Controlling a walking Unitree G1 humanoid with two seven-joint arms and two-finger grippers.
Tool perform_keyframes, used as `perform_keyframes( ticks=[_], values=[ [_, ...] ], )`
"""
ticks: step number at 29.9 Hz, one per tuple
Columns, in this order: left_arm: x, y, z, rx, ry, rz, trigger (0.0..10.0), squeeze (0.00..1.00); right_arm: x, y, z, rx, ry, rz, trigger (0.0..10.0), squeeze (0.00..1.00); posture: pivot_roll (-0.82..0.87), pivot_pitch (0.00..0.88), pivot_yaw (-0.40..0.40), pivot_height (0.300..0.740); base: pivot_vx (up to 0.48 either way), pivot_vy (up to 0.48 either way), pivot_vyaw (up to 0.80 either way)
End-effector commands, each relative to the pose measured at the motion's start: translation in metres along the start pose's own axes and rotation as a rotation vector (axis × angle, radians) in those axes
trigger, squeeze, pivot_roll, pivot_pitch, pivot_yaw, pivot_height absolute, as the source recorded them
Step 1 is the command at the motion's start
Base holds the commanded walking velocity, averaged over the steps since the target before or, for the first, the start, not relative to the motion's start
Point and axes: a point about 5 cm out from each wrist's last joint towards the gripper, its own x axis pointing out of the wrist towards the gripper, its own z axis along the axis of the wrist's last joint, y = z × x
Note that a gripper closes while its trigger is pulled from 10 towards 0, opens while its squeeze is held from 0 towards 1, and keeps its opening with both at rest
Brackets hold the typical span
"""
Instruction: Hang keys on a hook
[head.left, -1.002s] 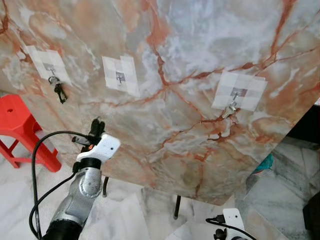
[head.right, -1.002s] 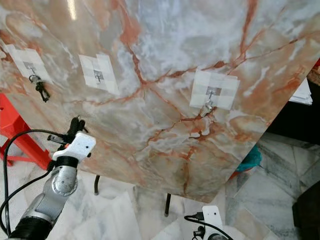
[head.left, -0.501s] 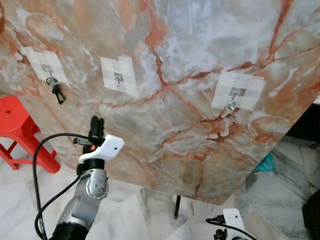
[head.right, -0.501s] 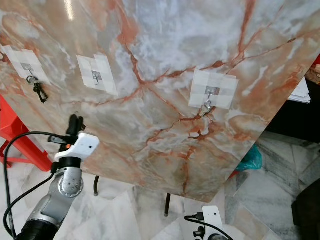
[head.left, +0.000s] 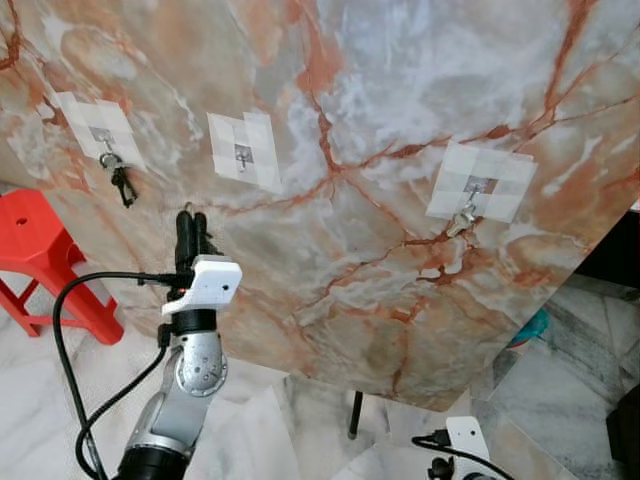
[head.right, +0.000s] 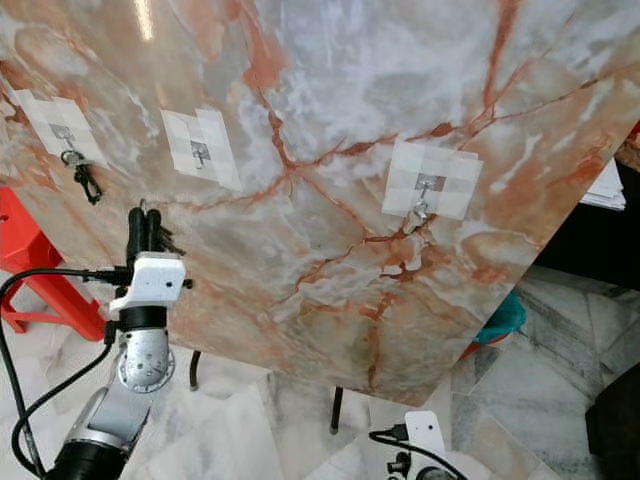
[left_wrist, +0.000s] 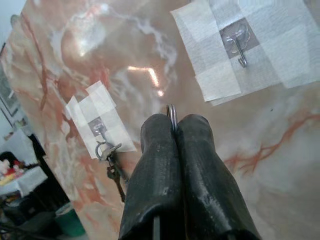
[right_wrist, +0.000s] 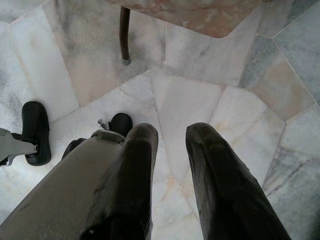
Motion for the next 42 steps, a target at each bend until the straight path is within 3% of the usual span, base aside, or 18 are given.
perform_keyframes(
  ticks=[1,10,15,17,20,30,34,42],
  values=[
    [0.001,-0.004,0.004,-0.021,-0.019,-0.016,10.0,0.00,0.000,-0.001,-0.003,-0.004,0.009,-0.001,10.0,0.00,-0.01,0.093,-0.065,0.740,0.000,0.000,0.00],
    [0.001,-0.006,0.006,-0.032,-0.035,-0.033,10.0,0.00,0.000,-0.001,-0.003,-0.002,0.006,0.000,10.0,0.00,-0.01,0.098,-0.066,0.740,0.000,0.000,0.00],
    [0.006,-0.010,0.000,0.069,-0.033,-0.085,10.0,0.00,0.000,0.000,-0.003,-0.003,0.006,0.001,10.0,0.00,-0.01,0.097,-0.067,0.740,0.000,0.000,0.00],
    [0.006,-0.010,0.000,0.069,-0.033,-0.085,10.0,0.00,0.000,0.000,-0.003,-0.003,0.006,0.001,10.0,0.00,-0.01,0.097,-0.067,0.740,0.000,0.000,0.00],
    [0.015,-0.011,-0.002,0.129,-0.059,-0.122,10.0,0.00,0.000,0.000,-0.002,-0.001,0.005,0.001,10.0,0.00,-0.01,0.098,-0.067,0.740,0.000,0.000,0.00],
    [0.024,-0.016,-0.002,0.199,-0.110,-0.162,10.0,0.00,0.000,0.000,-0.002,-0.002,0.006,0.001,10.0,0.00,-0.01,0.103,-0.071,0.740,0.000,0.000,0.00],
    [0.023,-0.022,-0.001,0.206,-0.121,-0.183,10.0,0.00,0.000,0.000,-0.002,-0.003,0.005,0.002,10.0,0.00,-0.01,0.100,-0.073,0.740,0.000,0.000,0.00],
    [0.014,-0.020,-0.005,0.184,-0.097,-0.172,10.0,0.00,0.000,-0.001,-0.002,-0.006,0.005,0.001,10.0,0.00,-0.01,0.097,-0.073,0.740,0.000,0.000,0.00]
  ],
)
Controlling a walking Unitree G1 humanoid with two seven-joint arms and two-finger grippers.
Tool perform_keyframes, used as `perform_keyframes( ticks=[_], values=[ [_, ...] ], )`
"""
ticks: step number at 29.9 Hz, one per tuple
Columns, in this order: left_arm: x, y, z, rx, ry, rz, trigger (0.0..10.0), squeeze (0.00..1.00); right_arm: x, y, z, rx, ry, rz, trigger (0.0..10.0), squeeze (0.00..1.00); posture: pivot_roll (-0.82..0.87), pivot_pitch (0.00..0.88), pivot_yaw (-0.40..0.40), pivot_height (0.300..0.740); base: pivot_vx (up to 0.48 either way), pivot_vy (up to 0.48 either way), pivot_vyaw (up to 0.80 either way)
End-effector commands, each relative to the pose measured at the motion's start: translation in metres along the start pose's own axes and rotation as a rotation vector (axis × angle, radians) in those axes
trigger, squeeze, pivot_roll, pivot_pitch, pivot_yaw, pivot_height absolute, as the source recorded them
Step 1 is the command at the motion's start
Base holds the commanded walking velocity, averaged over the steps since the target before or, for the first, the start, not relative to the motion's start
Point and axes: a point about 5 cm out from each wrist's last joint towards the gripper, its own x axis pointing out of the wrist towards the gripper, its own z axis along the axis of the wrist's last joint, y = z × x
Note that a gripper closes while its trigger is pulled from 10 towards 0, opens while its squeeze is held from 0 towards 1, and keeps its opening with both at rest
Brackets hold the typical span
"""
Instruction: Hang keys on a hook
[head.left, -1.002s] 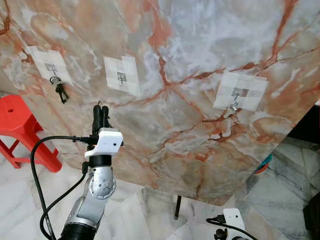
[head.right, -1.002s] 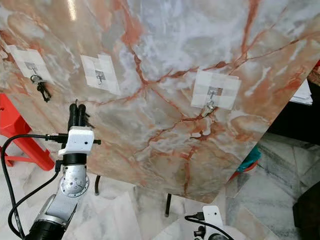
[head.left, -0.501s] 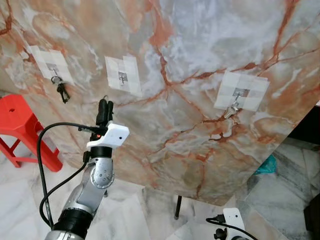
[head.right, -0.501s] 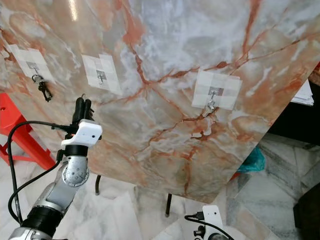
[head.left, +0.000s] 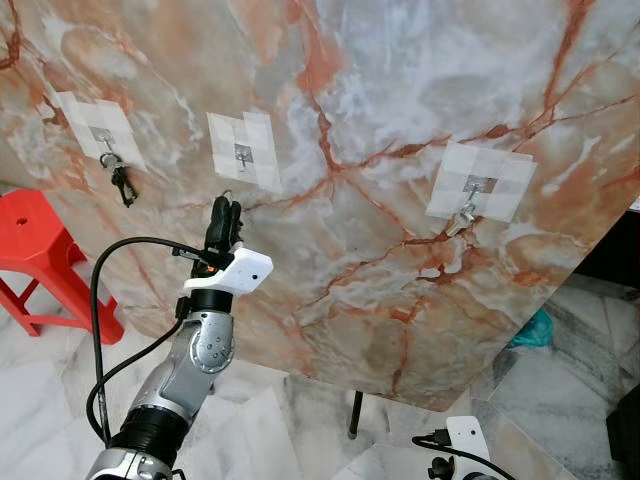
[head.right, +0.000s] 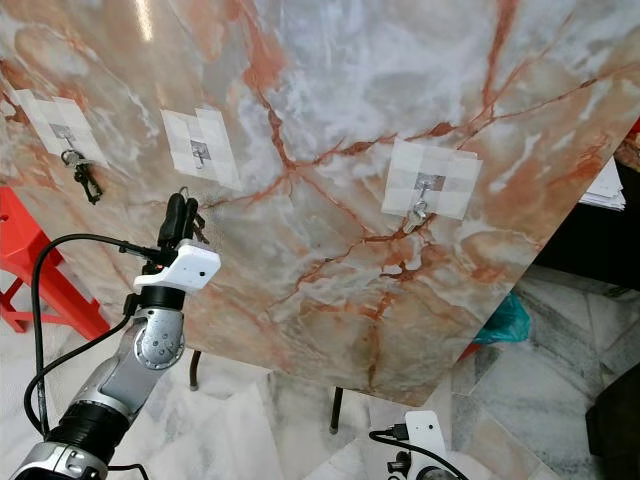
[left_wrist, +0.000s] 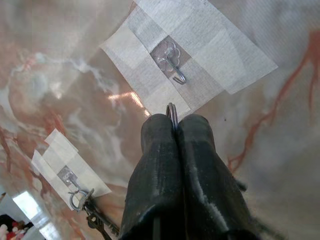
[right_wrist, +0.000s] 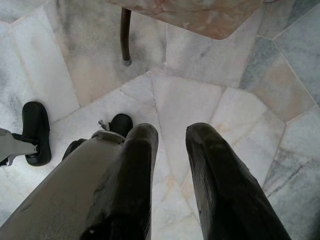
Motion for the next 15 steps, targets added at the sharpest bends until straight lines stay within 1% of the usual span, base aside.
perform_keyframes(
  ticks=[1,4,5,7,10,13,15],
  values=[
    [-0.005,0.001,0.001,-0.011,-0.005,0.008,10.0,0.00,0.000,-0.001,-0.003,-0.005,0.007,0.000,10.0,0.00,-0.01,0.097,-0.073,0.740,0.000,0.000,0.00],
    [-0.007,0.001,-0.001,0.007,-0.005,0.000,10.0,0.00,0.000,-0.001,-0.003,-0.005,0.006,0.001,10.0,0.00,-0.01,0.090,-0.071,0.740,0.000,0.000,0.00],
    [-0.006,0.002,-0.002,0.024,-0.001,-0.002,10.0,0.00,0.000,-0.001,-0.003,-0.005,0.007,0.001,10.0,0.00,-0.01,0.090,-0.071,0.740,0.000,0.000,0.00],
    [-0.005,0.004,-0.003,0.029,0.008,0.006,10.0,0.00,0.000,0.000,-0.003,-0.005,0.007,0.002,10.0,0.00,-0.01,0.081,-0.068,0.740,0.000,0.000,0.00],
    [0.001,0.008,-0.003,0.050,-0.010,0.010,10.0,0.00,0.000,0.000,-0.004,-0.006,0.007,0.003,10.0,0.00,-0.01,0.078,-0.068,0.740,0.000,0.000,0.00],
    [0.005,0.009,-0.002,0.075,-0.032,0.002,10.0,0.00,0.000,0.000,-0.004,-0.009,0.008,0.004,10.0,0.00,0.00,0.070,-0.069,0.740,0.000,0.000,0.00],
    [0.011,0.009,-0.002,0.091,-0.036,-0.006,10.0,0.00,0.000,0.000,-0.004,-0.010,0.007,0.006,10.0,0.00,0.00,0.063,-0.069,0.740,0.000,0.000,0.00]
  ],
)
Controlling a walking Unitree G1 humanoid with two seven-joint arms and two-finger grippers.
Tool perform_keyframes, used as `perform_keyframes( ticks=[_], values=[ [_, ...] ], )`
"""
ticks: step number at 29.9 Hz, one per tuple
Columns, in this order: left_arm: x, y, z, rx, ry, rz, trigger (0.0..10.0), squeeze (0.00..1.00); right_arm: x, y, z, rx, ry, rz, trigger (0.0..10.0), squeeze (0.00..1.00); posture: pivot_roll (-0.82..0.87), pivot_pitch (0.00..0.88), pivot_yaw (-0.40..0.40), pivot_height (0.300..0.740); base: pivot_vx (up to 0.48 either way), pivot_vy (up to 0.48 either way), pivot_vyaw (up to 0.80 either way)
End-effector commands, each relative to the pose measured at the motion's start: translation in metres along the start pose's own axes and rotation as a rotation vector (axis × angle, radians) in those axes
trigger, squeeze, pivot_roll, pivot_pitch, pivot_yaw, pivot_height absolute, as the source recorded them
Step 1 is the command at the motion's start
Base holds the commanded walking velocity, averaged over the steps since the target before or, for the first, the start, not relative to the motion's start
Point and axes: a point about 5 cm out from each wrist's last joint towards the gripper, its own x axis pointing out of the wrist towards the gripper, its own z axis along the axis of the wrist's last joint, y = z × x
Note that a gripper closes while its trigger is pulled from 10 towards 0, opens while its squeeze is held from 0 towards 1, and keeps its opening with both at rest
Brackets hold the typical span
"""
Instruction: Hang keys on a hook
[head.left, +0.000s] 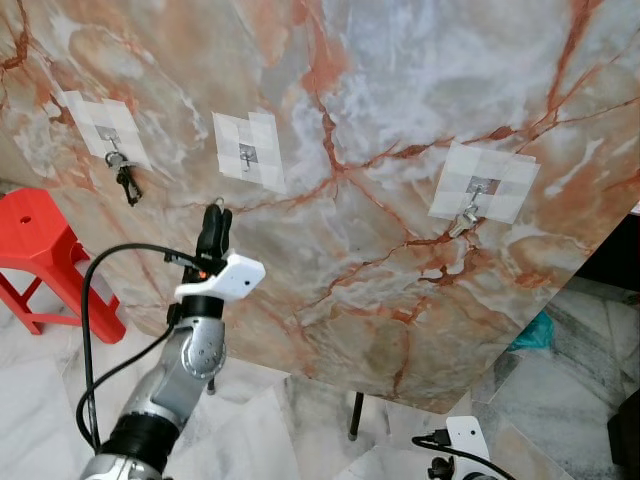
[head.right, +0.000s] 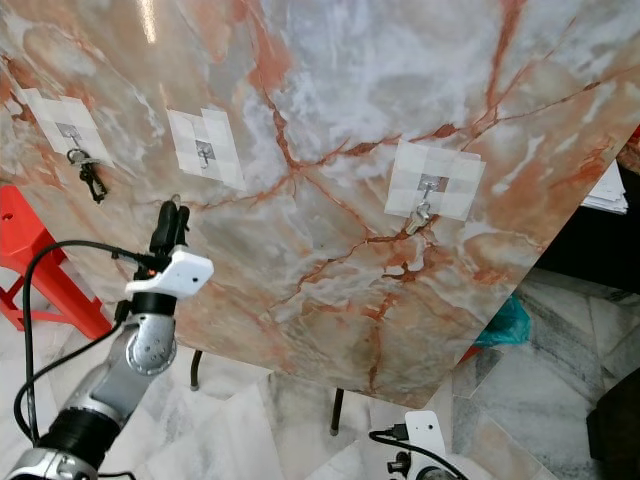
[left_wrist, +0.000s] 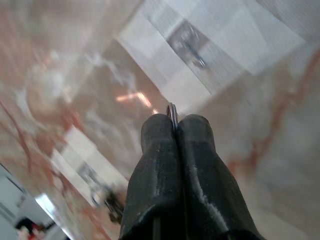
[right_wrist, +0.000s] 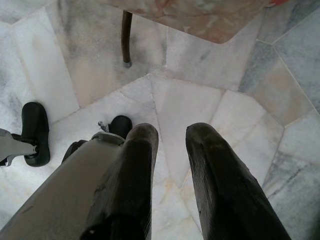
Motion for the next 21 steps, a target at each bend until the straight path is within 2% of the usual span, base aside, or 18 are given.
perform_keyframes(
  ticks=[1,6,11,21],
  values=[
    [0.005,-0.001,0.002,0.008,-0.012,-0.003,10.0,0.00,0.000,0.000,-0.003,-0.007,0.006,0.003,10.0,0.00,0.00,0.060,-0.068,0.740,0.000,0.000,0.00],
    [0.013,-0.008,0.007,0.086,-0.073,-0.074,10.0,0.00,0.000,0.000,-0.003,-0.004,0.004,0.002,10.0,0.00,0.00,0.067,-0.074,0.740,0.000,0.000,0.00],
    [0.017,-0.011,0.007,0.134,-0.087,-0.090,10.0,0.00,0.000,0.000,-0.002,-0.003,0.004,0.002,10.0,0.00,0.00,0.067,-0.075,0.740,0.000,0.000,0.00],
    [0.023,-0.005,0.006,0.209,-0.071,-0.006,10.0,0.00,0.000,0.000,-0.002,-0.005,0.002,0.002,10.0,0.00,0.00,0.069,-0.078,0.740,0.000,0.000,0.00]
  ],
)
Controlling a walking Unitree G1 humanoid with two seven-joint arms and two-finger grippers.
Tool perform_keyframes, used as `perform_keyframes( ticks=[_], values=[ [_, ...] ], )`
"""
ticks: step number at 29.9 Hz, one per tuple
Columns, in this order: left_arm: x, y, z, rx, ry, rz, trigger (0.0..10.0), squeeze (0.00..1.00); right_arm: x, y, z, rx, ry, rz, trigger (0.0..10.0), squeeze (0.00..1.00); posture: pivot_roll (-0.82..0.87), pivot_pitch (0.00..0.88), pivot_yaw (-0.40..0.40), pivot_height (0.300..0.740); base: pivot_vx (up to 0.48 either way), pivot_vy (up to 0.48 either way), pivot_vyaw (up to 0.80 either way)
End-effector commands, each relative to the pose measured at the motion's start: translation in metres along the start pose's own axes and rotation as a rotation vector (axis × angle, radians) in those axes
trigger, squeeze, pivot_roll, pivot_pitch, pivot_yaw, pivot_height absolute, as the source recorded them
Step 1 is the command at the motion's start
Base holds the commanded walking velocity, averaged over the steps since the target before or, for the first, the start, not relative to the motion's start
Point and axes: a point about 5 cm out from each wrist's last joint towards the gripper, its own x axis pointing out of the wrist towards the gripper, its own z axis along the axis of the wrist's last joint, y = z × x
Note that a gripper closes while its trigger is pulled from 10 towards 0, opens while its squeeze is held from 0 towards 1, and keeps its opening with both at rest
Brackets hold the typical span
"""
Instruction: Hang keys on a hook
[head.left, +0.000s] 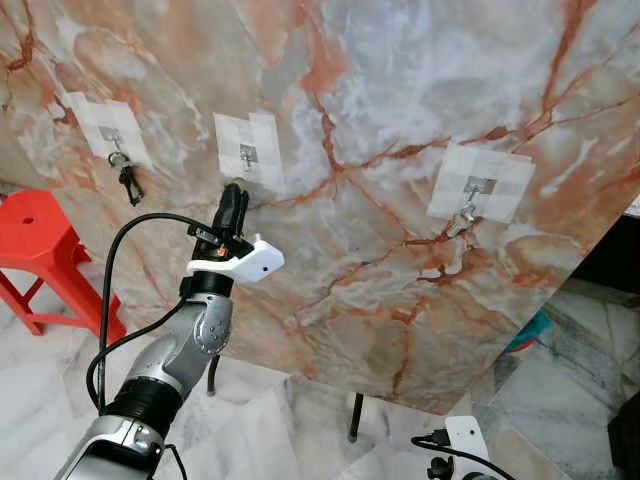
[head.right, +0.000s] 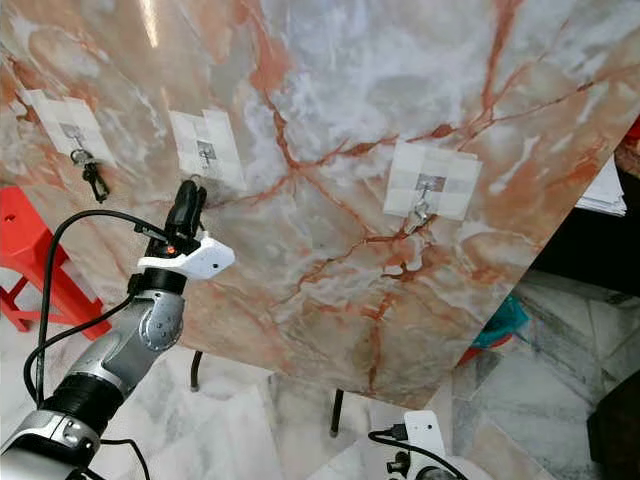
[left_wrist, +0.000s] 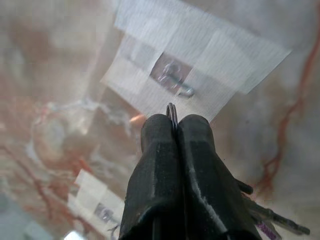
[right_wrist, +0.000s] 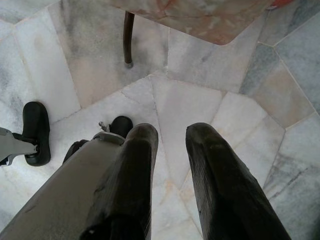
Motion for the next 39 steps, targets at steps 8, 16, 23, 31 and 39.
perform_keyframes(
  ticks=[8,16,23,31,39],
  values=[
    [0.011,0.003,0.006,0.033,-0.041,0.023,10.0,0.00,0.000,0.000,-0.002,-0.003,0.005,-0.001,10.0,0.00,0.00,0.069,-0.078,0.740,0.000,0.000,0.00],
    [0.022,0.004,0.008,0.050,-0.045,0.029,10.0,0.00,0.000,0.000,-0.002,-0.001,0.004,-0.002,10.0,0.00,0.00,0.076,-0.077,0.740,0.000,0.000,0.00],
    [0.028,0.001,0.011,0.054,-0.058,0.016,10.0,0.00,0.000,0.000,-0.002,0.001,0.004,-0.003,10.0,0.00,0.00,0.076,-0.077,0.740,0.000,0.000,0.00],
    [0.030,-0.002,0.015,0.058,-0.091,-0.016,10.0,0.00,0.000,0.000,-0.002,0.002,0.004,-0.003,10.0,0.00,0.00,0.083,-0.074,0.740,0.000,0.000,0.00],
    [0.028,-0.008,0.018,0.080,-0.118,-0.060,10.0,0.00,0.000,0.000,-0.002,0.003,0.003,-0.002,10.0,0.00,0.00,0.085,-0.074,0.740,0.000,0.000,0.00]
  ],
)
